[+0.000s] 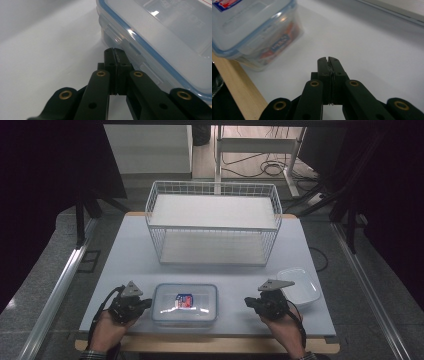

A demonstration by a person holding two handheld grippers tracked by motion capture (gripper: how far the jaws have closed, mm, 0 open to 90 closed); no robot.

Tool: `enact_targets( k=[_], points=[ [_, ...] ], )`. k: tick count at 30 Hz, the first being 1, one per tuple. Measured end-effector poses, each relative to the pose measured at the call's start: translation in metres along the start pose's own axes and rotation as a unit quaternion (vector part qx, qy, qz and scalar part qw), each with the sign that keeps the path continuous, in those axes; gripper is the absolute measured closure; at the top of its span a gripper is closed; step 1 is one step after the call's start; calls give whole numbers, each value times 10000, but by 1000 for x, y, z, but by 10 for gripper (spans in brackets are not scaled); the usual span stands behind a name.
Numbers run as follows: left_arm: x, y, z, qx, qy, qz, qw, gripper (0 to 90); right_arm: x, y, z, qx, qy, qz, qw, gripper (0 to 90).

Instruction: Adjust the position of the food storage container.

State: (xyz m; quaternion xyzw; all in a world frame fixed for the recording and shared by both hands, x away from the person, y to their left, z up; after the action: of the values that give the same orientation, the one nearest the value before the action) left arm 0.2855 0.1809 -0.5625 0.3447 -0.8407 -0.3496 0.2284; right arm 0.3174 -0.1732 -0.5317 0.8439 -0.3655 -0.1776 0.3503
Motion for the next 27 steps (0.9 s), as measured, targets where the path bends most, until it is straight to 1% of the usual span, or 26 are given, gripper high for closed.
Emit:
enact_targets(
  k=[2,4,5,6,7,10,11,12,13,14,15,16,17,18,19,20,21,22,23,25,27],
  points=[
    [9,-8,-7,18,-85,124,9999,900,-5,-2,2,-45,19,-62,10000,878],
    [14,-12,-11,33,-92,207,9997,900,-8,-2,4,-80,30,-106,9999,878],
    [14,-12,-11,33,-92,207,9997,900,-8,-2,4,-80,30,-106,9999,878],
    [17,-14,-12,49,-111,246,9996,900,-9,-2,5,-91,31,-132,9999,878],
    [21,-17,-14,47,-148,328,9993,900,-12,-2,7,-117,40,-172,9998,878],
    [24,-16,-13,24,-172,373,9992,898,-15,-2,10,-154,42,-212,9996,878],
    [27,-12,-8,21,-86,476,9988,896,-21,-2,12,-189,48,-309,9993,878],
    [29,-10,-2,-44,-65,488,9988,896,-24,-2,14,-202,70,-333,9992,878],
    [29,-10,-2,-44,-65,488,9988,896,-24,-2,14,-202,70,-333,9992,878],
    [32,-9,4,-123,-88,530,9985,896,-28,-2,15,-234,106,-393,9989,878],
    [35,-8,8,-145,-88,593,9981,896,-33,-3,18,-274,145,-430,9986,878],
    [42,-6,14,-176,-83,726,9972,896,-38,-3,20,-322,177,-484,9982,878],
    [42,-6,14,-176,-83,726,9972,896,-38,-3,20,-322,177,-484,9982,878],
    [47,-5,17,-164,-103,850,9962,896,-44,-3,23,-380,202,-549,9976,878],
    [51,-5,17,-132,-122,933,9955,896,-44,-3,23,-380,202,-549,9976,878],
    [54,-6,14,-106,-177,909,9956,896,-49,-3,25,-400,224,-640,9969,878],
    [53,-7,12,-143,-240,781,9966,896,-51,-3,25,-390,243,-662,9968,877],
    [53,-7,12,-143,-240,781,9966,896,-51,-3,25,-390,243,-662,9968,877],
    [51,-9,10,-133,-222,698,9972,896,-54,-4,23,-368,269,-672,9967,875],
    [49,-10,8,-73,-172,692,9974,897,-53,-4,21,-337,276,-627,9971,875],
    [48,-12,5,-85,-171,673,9976,895,-51,-5,20,-308,202,-629,9973,877]
  ],
)
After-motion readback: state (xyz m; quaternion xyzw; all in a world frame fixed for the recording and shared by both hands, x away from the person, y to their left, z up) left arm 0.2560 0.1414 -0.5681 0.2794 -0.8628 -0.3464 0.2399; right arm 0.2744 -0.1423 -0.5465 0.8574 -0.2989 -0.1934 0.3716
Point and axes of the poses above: each handheld gripper's, and its own axes: y roughly backward along the jaws, z roughly out of its underside, x roughly to its right, the point moved 7 cm from there along -y, roughly forward along the jaws, and after that the axes turned 6 degrees about z, right-handed, at the moved point
